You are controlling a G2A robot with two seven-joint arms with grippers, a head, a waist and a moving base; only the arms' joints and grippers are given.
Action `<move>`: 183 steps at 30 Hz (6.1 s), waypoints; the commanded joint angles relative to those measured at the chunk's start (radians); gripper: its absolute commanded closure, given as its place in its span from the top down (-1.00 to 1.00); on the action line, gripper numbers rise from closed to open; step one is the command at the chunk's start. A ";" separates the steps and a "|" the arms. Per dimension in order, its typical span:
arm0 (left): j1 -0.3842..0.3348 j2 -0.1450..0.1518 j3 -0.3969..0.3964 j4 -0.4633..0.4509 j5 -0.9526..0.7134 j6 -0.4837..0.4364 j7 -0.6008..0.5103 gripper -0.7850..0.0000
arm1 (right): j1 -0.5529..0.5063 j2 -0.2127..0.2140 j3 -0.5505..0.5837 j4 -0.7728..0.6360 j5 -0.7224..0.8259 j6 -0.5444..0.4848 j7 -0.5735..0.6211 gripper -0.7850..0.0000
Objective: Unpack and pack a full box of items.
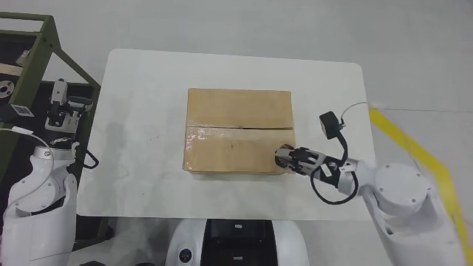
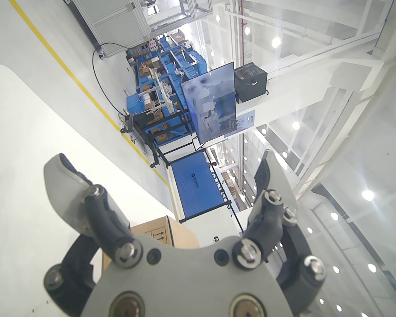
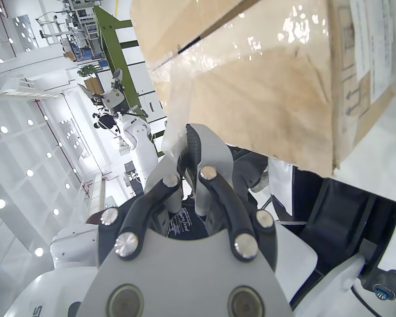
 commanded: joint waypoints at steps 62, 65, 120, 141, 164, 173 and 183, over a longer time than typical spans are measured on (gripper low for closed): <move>0.000 0.000 0.000 0.000 0.000 0.000 0.000 1.00 | 0.165 0.057 0.003 0.231 0.114 -0.084 0.122 -1.00; 0.000 0.000 0.000 0.000 0.000 0.000 0.000 1.00 | 0.165 0.060 0.004 0.254 0.120 -0.080 0.127 -1.00; 0.000 0.000 0.000 0.000 0.000 0.000 0.000 1.00 | 0.322 0.115 -0.082 0.328 0.006 0.247 0.089 -0.42; 0.000 0.000 0.000 0.000 0.000 0.000 0.000 1.00 | 0.358 0.169 -0.138 0.265 -0.050 0.366 -0.012 -0.26; 0.000 0.000 0.000 0.000 0.000 0.000 0.000 1.00 | 0.397 0.220 -0.221 0.317 0.016 0.368 -0.035 -0.29; 0.000 0.000 0.000 0.000 0.000 0.000 0.000 1.00 | 0.388 0.226 -0.187 0.289 0.027 0.362 -0.078 -0.28; 0.000 0.000 0.000 0.000 0.000 0.000 0.000 1.00 | 0.342 0.248 -0.088 0.198 0.008 0.343 -0.109 -0.22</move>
